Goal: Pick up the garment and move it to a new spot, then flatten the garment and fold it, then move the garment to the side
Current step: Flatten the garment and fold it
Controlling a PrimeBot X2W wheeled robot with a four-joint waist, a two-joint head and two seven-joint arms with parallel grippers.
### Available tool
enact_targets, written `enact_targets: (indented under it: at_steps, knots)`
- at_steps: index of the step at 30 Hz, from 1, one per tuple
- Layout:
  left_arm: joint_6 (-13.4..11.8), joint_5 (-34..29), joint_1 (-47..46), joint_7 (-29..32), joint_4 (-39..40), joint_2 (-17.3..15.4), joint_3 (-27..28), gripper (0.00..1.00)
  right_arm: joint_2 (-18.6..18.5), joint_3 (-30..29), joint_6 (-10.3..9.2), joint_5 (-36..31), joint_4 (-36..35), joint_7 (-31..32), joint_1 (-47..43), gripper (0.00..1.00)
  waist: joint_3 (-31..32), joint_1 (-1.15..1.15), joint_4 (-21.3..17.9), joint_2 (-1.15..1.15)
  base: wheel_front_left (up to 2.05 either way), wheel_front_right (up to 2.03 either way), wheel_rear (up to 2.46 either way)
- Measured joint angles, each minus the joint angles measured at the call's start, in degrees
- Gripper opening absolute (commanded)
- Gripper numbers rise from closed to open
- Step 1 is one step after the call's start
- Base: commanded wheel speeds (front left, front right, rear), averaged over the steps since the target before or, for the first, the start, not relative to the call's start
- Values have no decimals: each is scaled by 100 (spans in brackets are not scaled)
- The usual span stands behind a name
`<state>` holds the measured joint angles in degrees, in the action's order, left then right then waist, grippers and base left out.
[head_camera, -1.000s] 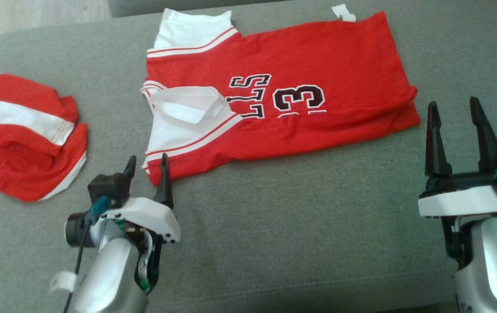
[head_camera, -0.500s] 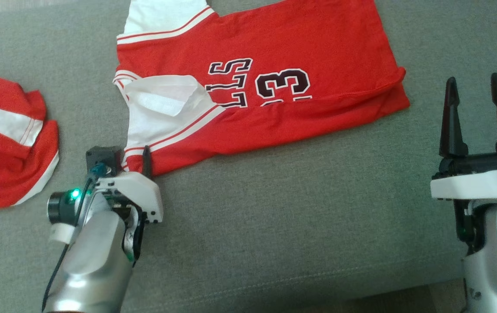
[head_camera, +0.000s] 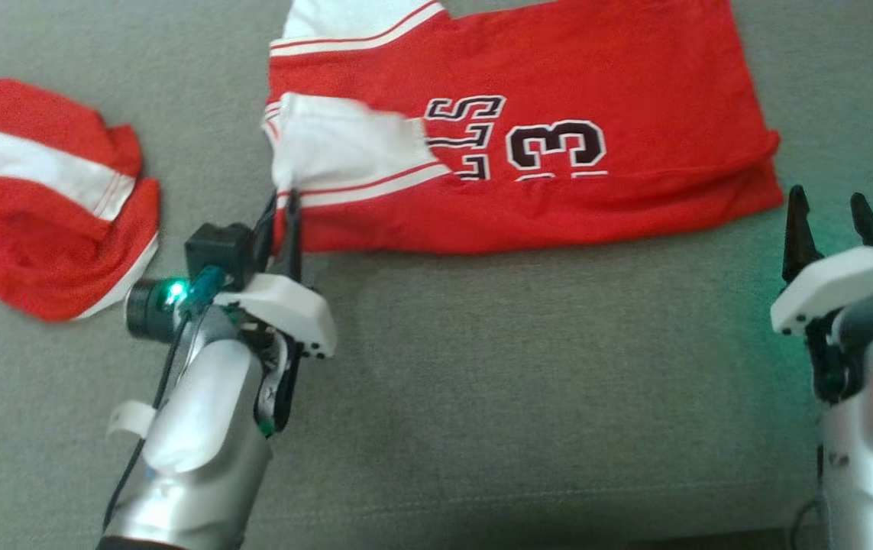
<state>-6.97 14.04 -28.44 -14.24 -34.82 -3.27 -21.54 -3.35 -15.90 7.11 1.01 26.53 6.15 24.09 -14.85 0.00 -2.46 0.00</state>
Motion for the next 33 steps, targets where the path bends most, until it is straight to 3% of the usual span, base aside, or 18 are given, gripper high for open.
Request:
enact_targets:
  at_steps: [9, 15, 21, 22, 23, 33]
  knots:
    - [48, -92, 5, -5, 679, 41, -372, 0, 25, -482, 0, -756, 1137, 447, 866, 100, -274, 0, 325, 0, 0, 0, 0]
    - [42, -92, 3, -7, 755, 46, -403, 0, -46, -782, 0, -1306, 1474, 502, 1248, 100, -436, 0, 398, 0, 0, 0, 0]
    - [29, -86, -10, -7, 762, 21, -374, 0, -112, -836, 0, -1454, 1775, 566, 1559, 98, -523, 0, 401, 0, 0, 0, 0]
    - [16, -79, -14, -7, 762, 10, -363, 0, -116, -826, 0, -1407, 1835, 604, 1602, 42, -527, 0, 394, 0, 0, 0, 0]
    - [9, -79, -19, -5, 760, 5, -358, 0, -126, -810, 0, -1344, 1895, 606, 1648, 0, -527, 0, 389, 0, 0, 0, 0]
    - [-30, 0, -18, -5, 639, -93, -285, 0, -213, -526, 0, -844, 2241, 602, 1612, 0, -291, 0, 333, 0, 0, 0, 0]
